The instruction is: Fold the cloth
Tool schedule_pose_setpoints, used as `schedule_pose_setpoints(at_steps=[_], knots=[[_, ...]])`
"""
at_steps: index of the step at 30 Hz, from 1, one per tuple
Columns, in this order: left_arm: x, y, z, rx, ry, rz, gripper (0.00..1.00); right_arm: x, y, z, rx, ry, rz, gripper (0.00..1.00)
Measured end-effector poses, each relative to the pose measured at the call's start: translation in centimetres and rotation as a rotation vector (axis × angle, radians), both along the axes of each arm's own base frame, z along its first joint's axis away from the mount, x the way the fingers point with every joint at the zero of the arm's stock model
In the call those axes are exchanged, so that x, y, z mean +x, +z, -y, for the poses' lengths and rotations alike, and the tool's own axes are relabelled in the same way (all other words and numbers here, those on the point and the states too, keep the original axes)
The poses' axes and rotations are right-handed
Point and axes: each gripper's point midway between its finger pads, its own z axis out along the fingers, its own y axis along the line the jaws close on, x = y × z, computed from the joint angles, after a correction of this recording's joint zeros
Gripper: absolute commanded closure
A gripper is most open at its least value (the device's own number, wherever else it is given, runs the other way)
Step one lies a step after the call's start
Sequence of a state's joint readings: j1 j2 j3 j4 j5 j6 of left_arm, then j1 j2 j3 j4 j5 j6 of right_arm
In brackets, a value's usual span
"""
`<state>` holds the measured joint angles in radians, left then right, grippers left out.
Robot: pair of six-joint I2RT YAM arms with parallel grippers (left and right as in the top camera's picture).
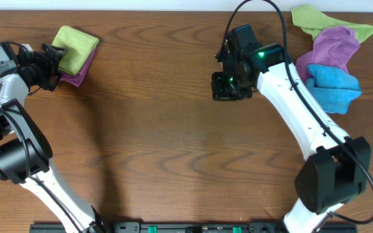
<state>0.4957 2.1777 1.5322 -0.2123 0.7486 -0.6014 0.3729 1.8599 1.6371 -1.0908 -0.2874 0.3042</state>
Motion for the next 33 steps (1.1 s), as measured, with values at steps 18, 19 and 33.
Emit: schedule_pose_setpoints(at_steps=[18, 19, 33], knots=[[-1.0, 8.7, -4.0, 0.259, 0.033, 0.152, 0.94, 0.2, 0.1, -0.1, 0.004, 0.000, 0.009, 0.98], [-0.8, 8.8, -4.5, 0.291, 0.046, 0.153, 0.94, 0.2, 0.1, -0.1, 0.004, -0.001, 0.009, 0.98], [2.3, 4.4, -7.7, 0.568, 0.211, 0.074, 0.94, -0.1, 0.0, -0.2, 0.001, 0.004, 0.001, 0.98]])
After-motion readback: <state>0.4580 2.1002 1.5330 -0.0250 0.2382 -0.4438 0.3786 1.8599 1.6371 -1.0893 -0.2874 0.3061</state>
